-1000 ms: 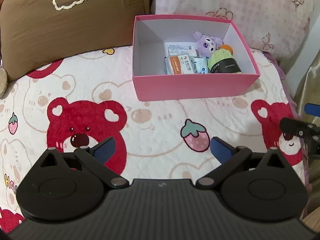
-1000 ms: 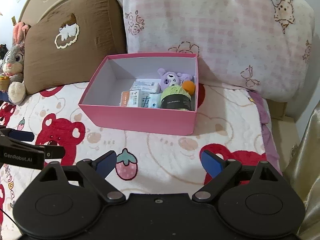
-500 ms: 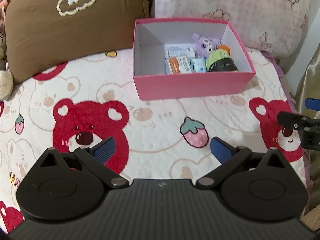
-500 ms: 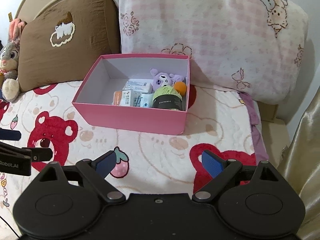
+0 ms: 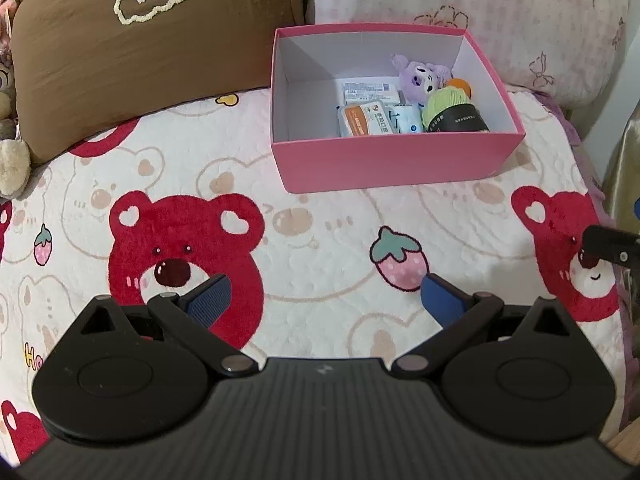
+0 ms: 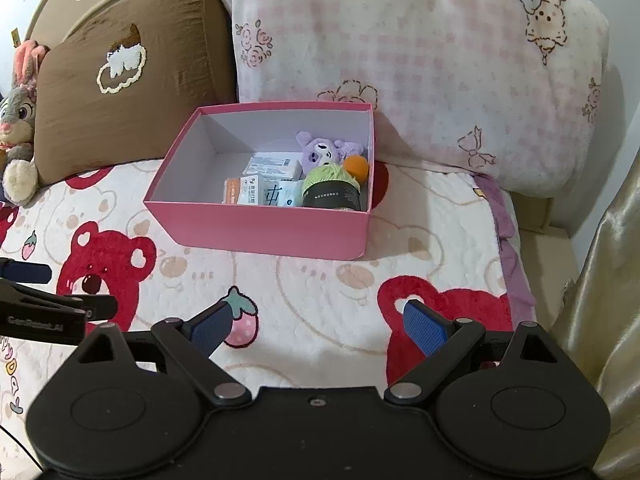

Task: Organize objects

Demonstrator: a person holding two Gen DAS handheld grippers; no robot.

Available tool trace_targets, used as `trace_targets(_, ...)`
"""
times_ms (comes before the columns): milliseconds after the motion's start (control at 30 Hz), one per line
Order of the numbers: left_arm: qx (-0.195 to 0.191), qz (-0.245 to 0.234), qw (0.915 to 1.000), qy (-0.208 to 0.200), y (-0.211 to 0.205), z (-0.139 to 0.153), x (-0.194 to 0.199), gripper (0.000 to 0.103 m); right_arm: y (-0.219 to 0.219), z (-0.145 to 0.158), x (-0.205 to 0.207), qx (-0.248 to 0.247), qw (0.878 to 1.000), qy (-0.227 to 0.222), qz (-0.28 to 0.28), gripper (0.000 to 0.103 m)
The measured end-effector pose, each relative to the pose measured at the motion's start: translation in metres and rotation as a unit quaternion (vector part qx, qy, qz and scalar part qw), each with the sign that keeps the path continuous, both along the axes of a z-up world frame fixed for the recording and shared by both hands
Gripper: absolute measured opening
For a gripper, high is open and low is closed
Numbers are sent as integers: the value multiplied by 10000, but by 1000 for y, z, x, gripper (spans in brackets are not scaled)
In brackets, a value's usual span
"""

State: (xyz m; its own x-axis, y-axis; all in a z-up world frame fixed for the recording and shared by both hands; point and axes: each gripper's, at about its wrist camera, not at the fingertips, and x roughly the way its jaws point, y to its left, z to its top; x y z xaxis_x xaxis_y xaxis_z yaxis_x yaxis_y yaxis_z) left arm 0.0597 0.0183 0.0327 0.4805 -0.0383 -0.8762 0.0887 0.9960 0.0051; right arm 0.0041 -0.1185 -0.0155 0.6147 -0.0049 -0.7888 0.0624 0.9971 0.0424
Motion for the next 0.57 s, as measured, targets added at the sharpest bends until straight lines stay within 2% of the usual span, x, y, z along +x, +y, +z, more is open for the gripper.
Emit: trace_targets(567,-8,-3,10000,-3,-2,-1,-2,103,-3,-1,-1,-14,10000,25,16,95)
